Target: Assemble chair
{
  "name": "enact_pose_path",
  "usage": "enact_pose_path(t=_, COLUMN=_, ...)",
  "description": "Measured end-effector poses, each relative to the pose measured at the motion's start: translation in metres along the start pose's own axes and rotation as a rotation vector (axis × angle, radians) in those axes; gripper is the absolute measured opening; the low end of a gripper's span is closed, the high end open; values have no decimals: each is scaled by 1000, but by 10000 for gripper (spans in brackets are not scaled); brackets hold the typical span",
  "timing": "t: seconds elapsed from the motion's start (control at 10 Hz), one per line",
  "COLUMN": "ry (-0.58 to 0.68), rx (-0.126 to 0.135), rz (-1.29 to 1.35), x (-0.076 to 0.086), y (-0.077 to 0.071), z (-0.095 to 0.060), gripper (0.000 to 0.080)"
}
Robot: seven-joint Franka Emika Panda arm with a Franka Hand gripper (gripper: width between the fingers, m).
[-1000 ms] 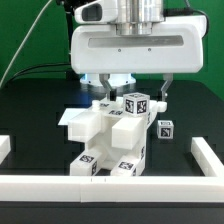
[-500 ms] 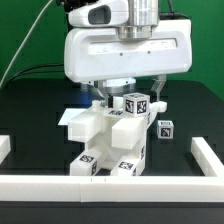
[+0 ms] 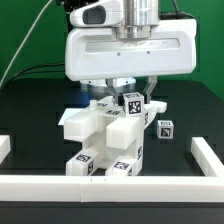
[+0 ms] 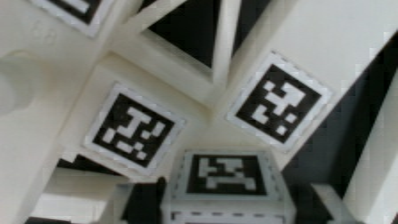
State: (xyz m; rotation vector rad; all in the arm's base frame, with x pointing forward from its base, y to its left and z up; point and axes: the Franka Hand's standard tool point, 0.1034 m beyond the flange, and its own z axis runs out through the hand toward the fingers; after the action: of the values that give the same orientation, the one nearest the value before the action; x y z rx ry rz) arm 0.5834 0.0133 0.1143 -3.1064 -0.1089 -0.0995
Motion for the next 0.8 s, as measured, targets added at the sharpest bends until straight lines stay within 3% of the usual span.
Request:
enact_pose_path(t=0.3, ry=-28, rx=2, rz=87, x=-1, y=18, z=-1, gripper=282)
enact_pose_path(t=0.8, ry=-43, rx=-2, rz=383, x=-3, y=20, z=0, gripper=284)
